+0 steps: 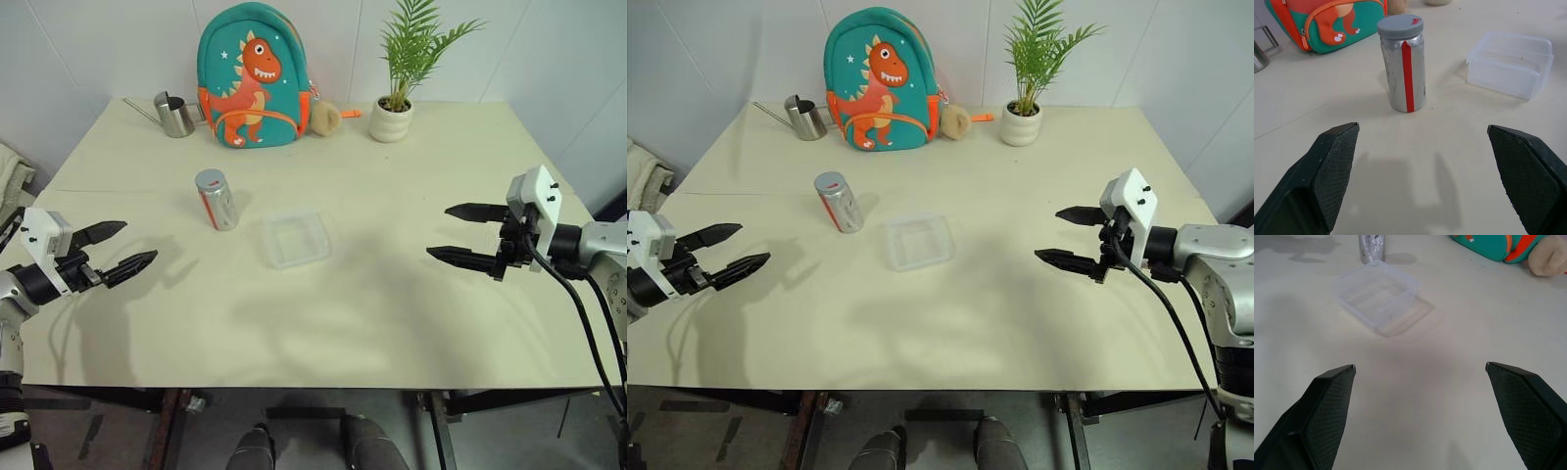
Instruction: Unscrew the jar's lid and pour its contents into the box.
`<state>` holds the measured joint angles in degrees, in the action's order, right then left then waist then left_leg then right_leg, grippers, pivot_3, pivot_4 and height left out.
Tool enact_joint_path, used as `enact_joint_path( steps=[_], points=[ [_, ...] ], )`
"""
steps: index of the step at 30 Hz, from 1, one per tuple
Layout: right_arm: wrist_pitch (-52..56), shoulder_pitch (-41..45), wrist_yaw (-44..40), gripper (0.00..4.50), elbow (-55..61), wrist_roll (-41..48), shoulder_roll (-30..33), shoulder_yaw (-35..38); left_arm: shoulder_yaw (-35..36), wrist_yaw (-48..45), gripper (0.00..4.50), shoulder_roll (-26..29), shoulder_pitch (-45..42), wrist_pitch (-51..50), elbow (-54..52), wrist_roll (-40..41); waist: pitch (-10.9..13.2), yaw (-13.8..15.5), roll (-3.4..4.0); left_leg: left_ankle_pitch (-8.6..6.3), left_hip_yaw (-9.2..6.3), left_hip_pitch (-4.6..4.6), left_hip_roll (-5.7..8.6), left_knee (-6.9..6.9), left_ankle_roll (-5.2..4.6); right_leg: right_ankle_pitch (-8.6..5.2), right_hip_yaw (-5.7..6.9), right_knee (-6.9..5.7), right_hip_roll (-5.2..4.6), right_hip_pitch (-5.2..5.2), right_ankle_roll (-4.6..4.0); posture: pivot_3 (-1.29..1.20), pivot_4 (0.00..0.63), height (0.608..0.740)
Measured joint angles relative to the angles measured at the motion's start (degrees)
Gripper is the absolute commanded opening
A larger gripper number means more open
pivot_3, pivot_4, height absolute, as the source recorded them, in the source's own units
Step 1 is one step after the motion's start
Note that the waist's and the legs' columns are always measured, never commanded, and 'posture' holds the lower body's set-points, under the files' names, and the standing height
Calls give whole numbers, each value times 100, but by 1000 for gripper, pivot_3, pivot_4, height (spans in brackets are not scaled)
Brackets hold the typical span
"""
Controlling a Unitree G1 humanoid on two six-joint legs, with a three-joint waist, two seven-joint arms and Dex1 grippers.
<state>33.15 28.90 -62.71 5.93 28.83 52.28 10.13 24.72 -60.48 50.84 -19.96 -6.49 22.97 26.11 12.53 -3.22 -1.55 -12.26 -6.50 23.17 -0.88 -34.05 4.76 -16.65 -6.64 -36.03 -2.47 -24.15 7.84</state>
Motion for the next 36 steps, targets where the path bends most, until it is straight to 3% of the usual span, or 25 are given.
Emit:
enact_joint_path(
  steps=[13,21,27,36],
  points=[
    [25,-32,184,4500,167,170,-51,26,-48,732,4480,-348,43,-30,-499,-86,0,1,0,0,0,0,0,-3,0,1,-1,-1,0,1,3,0,150,740],
    [-77,199,228,4500,288,259,-495,-208,-354,1663,4480,-1267,-271,150,-609,-336,-1,12,0,1,0,0,2,-28,0,14,-3,-2,1,12,14,0,150,740],
    [-206,259,431,4500,273,149,-753,-337,-763,2246,4480,-1944,-806,35,-274,-539,-1,37,-1,1,-4,-2,9,-51,0,23,-3,7,-2,33,29,0,150,740],
    [-227,57,566,4500,346,52,-819,-445,-950,2589,4480,-2119,-1931,797,1352,-1008,-3,16,-2,1,-6,-6,11,-73,0,30,-4,7,0,45,34,0,150,740]
  ],
)
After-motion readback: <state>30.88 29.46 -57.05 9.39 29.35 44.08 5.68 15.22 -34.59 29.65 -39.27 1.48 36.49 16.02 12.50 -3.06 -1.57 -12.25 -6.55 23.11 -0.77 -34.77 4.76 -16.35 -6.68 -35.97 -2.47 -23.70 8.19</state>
